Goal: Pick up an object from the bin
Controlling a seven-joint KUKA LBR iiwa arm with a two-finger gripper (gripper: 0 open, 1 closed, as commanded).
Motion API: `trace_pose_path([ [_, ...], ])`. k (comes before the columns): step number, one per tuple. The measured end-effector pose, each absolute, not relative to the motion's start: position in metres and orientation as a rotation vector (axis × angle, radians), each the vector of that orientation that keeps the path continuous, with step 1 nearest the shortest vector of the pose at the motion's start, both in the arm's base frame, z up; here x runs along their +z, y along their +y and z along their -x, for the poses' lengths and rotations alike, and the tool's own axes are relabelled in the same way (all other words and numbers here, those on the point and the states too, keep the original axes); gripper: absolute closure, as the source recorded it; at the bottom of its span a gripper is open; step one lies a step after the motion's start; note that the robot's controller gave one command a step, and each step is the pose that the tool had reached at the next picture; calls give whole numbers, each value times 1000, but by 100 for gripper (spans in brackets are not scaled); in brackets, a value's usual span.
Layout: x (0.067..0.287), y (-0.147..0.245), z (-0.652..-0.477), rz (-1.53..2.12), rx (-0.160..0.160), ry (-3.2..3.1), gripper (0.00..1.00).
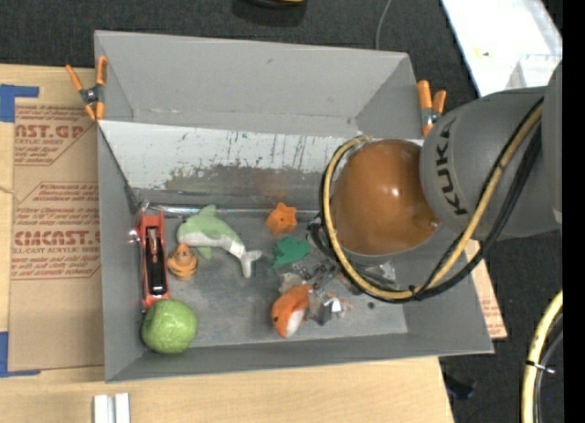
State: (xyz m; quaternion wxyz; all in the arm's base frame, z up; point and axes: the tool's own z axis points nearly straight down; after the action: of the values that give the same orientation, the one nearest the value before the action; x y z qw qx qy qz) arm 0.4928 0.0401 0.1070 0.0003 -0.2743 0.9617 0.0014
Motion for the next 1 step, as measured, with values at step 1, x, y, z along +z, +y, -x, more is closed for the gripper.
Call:
trace_pose_path([
  [1,137,41,-493,860,4,3019,100],
])
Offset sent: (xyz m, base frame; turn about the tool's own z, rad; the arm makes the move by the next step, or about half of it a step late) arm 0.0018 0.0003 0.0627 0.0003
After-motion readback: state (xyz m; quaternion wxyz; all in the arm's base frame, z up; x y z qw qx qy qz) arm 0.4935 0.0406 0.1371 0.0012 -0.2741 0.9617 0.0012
